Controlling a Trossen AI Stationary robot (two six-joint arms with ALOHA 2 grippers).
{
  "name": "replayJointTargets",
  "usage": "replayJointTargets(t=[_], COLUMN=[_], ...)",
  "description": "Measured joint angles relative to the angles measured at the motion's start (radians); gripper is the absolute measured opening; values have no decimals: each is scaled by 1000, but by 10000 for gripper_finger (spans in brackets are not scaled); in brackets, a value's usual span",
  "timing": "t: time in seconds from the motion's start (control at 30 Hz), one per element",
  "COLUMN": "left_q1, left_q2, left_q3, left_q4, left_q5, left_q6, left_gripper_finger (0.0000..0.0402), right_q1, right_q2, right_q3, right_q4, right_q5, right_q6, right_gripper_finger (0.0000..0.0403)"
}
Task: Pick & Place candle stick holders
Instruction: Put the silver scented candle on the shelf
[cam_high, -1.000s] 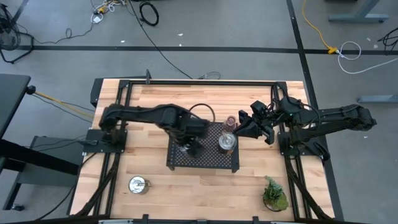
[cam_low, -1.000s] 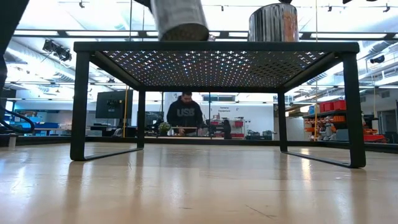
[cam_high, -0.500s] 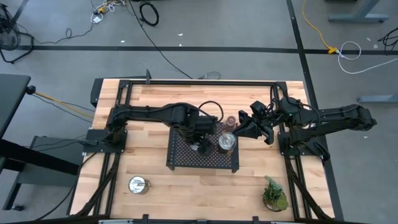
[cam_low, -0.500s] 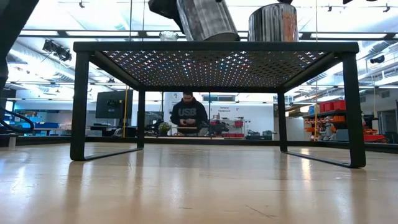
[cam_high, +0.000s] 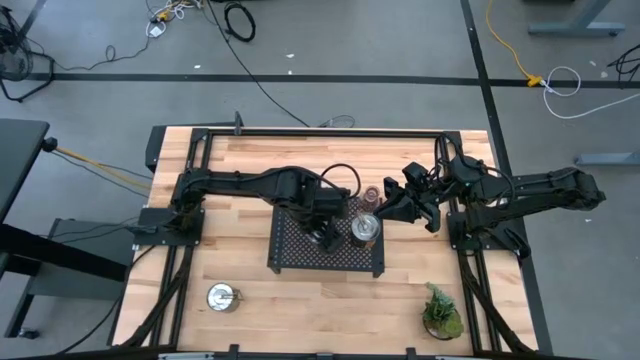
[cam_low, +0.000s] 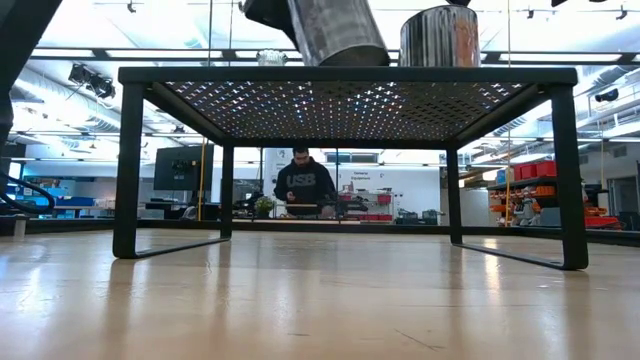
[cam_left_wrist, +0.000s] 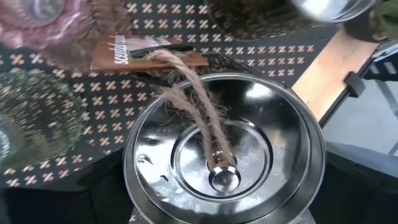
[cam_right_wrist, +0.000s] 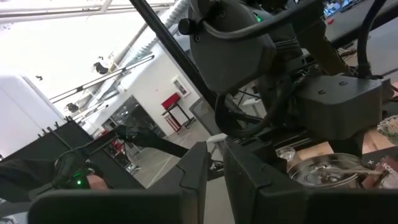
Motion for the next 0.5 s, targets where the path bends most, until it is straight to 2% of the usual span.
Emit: replayJointTargets(t=[0.13, 0.33, 0.5], left_q1=[-3, -7, -7], left_q2=[0, -1, -1], left_q3=[0, 0, -1], left_q4=[38, 47, 43], left_q5=[-1, -2, -1], left_q6=[0, 1, 0], left_gripper_finger=[360, 392, 379], right_q1=[0, 0, 0], right_q2=[0, 0, 0], right_q3=[0, 0, 0], right_q4=[0, -2, -2], right_q5=[0, 0, 0], right_q6=[0, 1, 3], right_gripper_finger=[52, 52, 52])
